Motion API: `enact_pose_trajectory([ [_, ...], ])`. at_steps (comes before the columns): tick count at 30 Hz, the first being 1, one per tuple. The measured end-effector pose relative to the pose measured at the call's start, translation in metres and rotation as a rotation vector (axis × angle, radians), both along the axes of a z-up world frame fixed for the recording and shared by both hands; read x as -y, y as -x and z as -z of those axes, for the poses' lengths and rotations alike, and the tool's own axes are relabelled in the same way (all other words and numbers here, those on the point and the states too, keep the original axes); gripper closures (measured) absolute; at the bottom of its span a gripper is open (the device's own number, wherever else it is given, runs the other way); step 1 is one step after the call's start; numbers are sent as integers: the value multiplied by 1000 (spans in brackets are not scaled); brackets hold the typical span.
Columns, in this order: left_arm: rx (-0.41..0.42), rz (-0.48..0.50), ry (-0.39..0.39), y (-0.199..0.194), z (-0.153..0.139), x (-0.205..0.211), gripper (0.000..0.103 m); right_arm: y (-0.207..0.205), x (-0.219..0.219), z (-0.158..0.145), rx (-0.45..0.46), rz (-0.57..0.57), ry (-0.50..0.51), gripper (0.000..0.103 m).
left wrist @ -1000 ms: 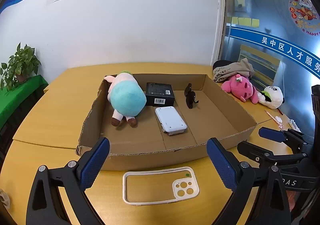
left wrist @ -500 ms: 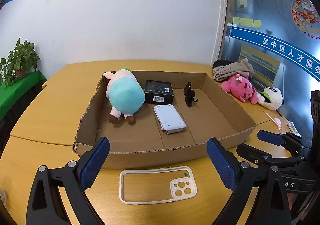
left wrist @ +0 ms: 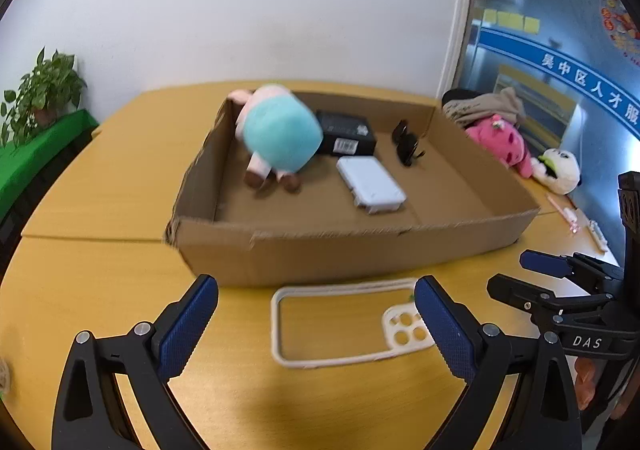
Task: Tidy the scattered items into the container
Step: 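Move both grippers to the clear white-framed phone case and close on its rim, then lift the clear phone case with both grippers and lower it into the box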
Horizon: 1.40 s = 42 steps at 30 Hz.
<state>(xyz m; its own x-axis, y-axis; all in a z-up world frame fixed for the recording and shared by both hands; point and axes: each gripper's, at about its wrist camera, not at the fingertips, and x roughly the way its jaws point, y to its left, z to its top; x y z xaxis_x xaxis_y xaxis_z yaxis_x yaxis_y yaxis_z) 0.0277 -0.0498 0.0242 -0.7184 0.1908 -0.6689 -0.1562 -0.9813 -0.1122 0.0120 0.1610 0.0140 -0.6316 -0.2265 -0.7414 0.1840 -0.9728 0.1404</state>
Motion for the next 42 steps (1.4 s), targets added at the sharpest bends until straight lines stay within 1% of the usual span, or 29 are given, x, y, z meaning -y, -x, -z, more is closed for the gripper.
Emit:
enact_pose_trajectory([
  [3,49,-3,16,7,16,4,3,6,11,22,51,-14,3,26],
  [5,85,-18,45,13,29,5,4,8,15,32,69,-11,-4,26],
  [7,117,-22,53,17,40,5,11,10,17,38,75,3,-17,26],
  [8,133,-17,47,19,45,5,16,11,16,41,78,7,-19,26],
  [10,160,-13,46,24,53,4,21,12,17,46,86,13,-31,30],
  [12,190,-22,47,28,61,4,34,14,17,51,101,5,-43,47],
  [13,209,-30,43,30,65,5,39,14,18,53,108,0,-45,49],
  [14,230,-37,36,32,69,6,50,14,19,55,112,-4,-48,53],
  [15,227,-41,41,32,70,6,55,14,20,56,112,-5,-60,57],
  [16,228,-44,54,32,71,5,57,13,22,56,108,-3,-76,60],
  [17,228,-44,64,31,71,4,61,14,23,56,105,-3,-84,67],
  [18,226,-44,69,31,71,3,70,14,23,56,102,-5,-85,74],
  [19,227,-39,68,30,71,2,74,14,23,55,101,-9,-78,77],
  [20,231,-24,53,29,71,2,85,14,23,55,102,-16,-70,85],
  [21,236,-13,39,29,70,1,94,13,24,55,105,-29,-61,95],
  [25,233,-17,49,26,69,-3,96,11,28,54,97,-35,-74,95],
  [28,223,-14,23,23,63,-3,96,7,24,50,83,-28,-60,96],
  [30,201,-11,13,19,53,-3,97,4,20,42,65,-21,-43,96],
  [33,144,-5,17,16,26,-6,97,-6,16,16,-3,-10,-30,96],
  [37,57,13,-22,18,-20,-8,97,-15,8,-31,-118,7,-11,96],
  [39,18,27,-19,23,-41,-11,97,-12,5,-51,-157,9,-17,96],
  [42,-26,39,-17,33,-67,-15,97,-2,1,-73,-191,15,-24,96],
])
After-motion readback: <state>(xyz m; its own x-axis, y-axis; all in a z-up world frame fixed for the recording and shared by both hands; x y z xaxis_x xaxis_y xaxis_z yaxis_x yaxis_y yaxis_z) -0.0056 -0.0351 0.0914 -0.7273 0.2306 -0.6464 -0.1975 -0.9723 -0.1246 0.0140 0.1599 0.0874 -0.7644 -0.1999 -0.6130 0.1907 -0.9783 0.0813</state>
